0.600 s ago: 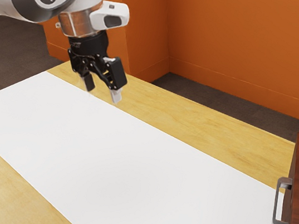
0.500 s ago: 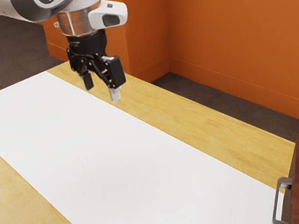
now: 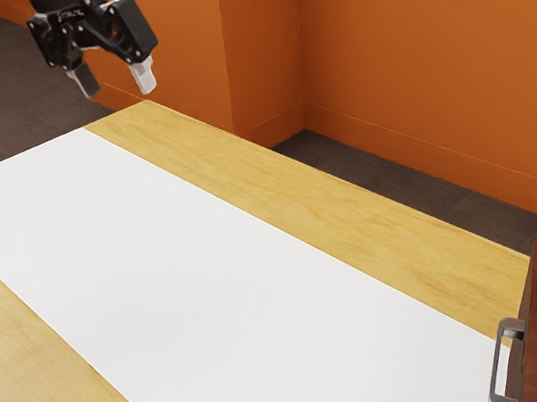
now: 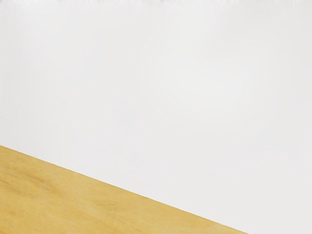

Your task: Pull the drawer handle with one arm to open the drawer

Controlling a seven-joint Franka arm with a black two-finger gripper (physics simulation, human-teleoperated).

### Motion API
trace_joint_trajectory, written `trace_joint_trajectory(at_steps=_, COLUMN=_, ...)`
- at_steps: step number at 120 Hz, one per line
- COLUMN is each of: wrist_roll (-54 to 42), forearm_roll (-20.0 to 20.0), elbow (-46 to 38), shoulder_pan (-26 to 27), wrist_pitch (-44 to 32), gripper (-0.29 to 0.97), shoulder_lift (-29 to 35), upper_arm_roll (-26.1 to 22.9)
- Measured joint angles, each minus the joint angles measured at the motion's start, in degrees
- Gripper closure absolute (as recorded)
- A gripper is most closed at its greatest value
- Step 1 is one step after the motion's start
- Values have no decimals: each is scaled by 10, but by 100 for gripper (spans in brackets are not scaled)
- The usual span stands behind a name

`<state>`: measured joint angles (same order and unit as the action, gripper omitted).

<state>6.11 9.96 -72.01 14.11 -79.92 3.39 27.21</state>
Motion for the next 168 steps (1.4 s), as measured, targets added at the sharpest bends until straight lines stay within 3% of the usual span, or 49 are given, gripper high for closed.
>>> trace_joint_trajectory(at_steps=42, wrist_roll=127, forearm_roll=36, elbow=-87, shoulder_pan=14, wrist_pitch=-57, gripper=0, shoulder_lift=24, upper_arm_roll=-4)
trace_joint_trajectory(at_steps=58, wrist_roll=156, forearm_roll=38, elbow=-91, shoulder_pan=13, wrist_pitch=-83, gripper=0, shoulder_lift=24, upper_arm_roll=-31)
trace_joint_trajectory(at_steps=90, wrist_roll=154, forearm_roll=53, elbow=-128, shoulder_pan=22, wrist_pitch=-154, gripper=1, shoulder_lift=-5, upper_arm_roll=-54)
trace_joint_trajectory(at_steps=106, wrist_roll=152, forearm_roll=69, elbow=-151, shoulder_pan=-5, wrist_pitch=-184, gripper=7, shoulder_lift=-6, upper_arm_roll=-97)
trace_joint_trajectory(at_steps=129, wrist_roll=150, forearm_roll=77, elbow=-177, shoulder_pan=34, wrist_pitch=-214, gripper=13, shoulder_lift=5, upper_arm_roll=-131)
trace_joint_trajectory(at_steps=146, wrist_roll=156, forearm_roll=83, elbow=-209, shoulder_pan=27, wrist_pitch=-241, gripper=15, shoulder_lift=6, upper_arm_roll=-153)
trace_joint_trajectory(at_steps=168, wrist_roll=156, forearm_roll=129, elbow=-220, shoulder_pan=22, wrist_pitch=-256, gripper=17, shoulder_lift=-7, upper_arm_roll=-173)
